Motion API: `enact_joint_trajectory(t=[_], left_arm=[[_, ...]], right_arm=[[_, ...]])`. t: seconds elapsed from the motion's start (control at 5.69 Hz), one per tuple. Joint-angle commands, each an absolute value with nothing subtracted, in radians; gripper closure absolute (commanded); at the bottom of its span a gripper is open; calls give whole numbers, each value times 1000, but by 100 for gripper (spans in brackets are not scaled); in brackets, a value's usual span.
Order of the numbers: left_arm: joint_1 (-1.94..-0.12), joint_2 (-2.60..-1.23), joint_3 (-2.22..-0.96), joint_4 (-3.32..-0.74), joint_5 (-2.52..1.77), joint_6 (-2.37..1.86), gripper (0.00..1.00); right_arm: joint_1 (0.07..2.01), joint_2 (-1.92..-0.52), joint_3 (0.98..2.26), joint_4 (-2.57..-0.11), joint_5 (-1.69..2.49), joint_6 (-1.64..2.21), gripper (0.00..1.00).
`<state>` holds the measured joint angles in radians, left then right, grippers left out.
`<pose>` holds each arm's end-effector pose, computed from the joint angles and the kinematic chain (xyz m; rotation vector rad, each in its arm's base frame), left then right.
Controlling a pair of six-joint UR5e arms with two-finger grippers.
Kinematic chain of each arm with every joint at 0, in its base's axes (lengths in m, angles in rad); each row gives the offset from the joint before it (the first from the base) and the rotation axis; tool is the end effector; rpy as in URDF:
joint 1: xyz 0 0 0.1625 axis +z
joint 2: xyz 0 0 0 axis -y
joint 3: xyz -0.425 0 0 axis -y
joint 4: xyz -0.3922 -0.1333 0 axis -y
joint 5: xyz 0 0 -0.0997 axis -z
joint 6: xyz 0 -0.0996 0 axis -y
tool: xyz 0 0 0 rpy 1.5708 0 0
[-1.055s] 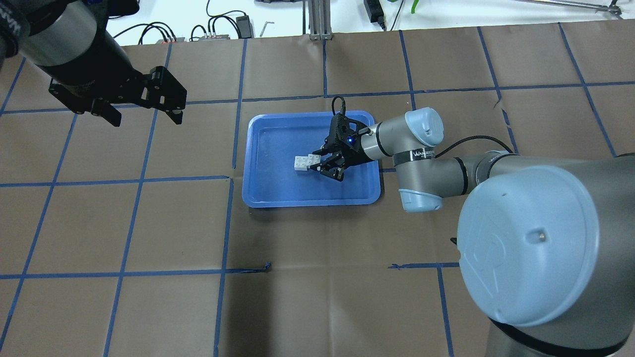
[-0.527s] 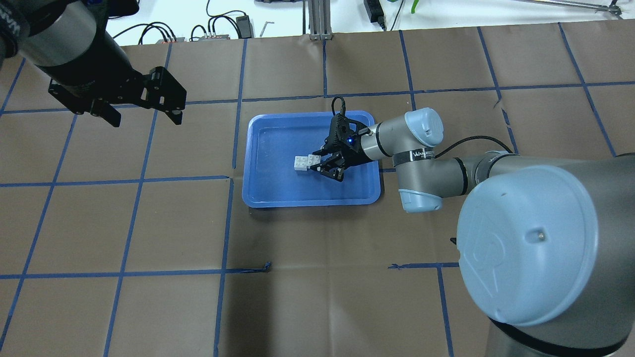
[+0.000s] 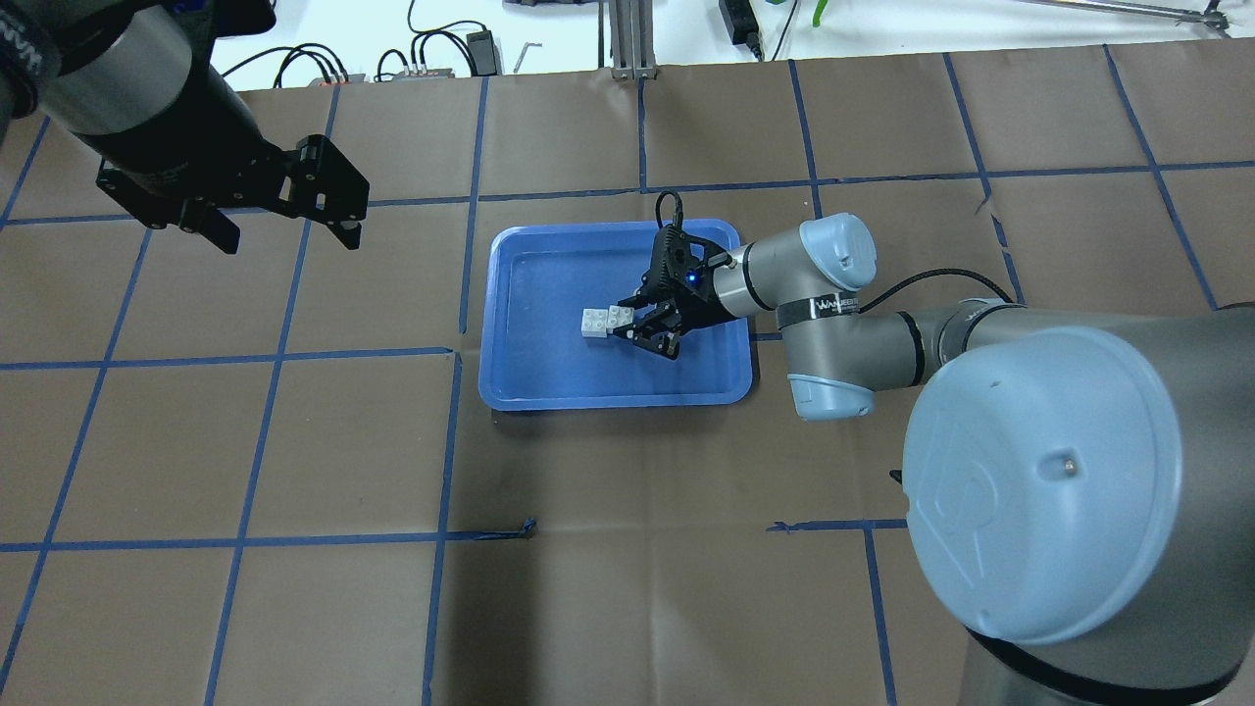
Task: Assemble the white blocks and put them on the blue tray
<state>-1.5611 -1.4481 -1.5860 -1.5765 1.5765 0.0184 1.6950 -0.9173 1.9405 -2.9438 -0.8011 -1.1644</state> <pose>-0.1284 -0.4485 0.5374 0.0132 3.1304 -0.1593 0.2730 -0.5512 0.1321 -1.6428 1.8891 -0.8856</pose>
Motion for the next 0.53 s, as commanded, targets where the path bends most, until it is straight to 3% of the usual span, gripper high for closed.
enact_joint_trajectory(t=[0.0, 0.35], left_arm=[[-1560, -1448, -1588, -1577, 1575, 18, 1], [-1560, -1448, -1585, -1577, 1575, 18, 1]], right_arm=[[1695, -917, 1940, -2944, -799, -1164, 49], [1695, -917, 1940, -2942, -798, -1149, 46]])
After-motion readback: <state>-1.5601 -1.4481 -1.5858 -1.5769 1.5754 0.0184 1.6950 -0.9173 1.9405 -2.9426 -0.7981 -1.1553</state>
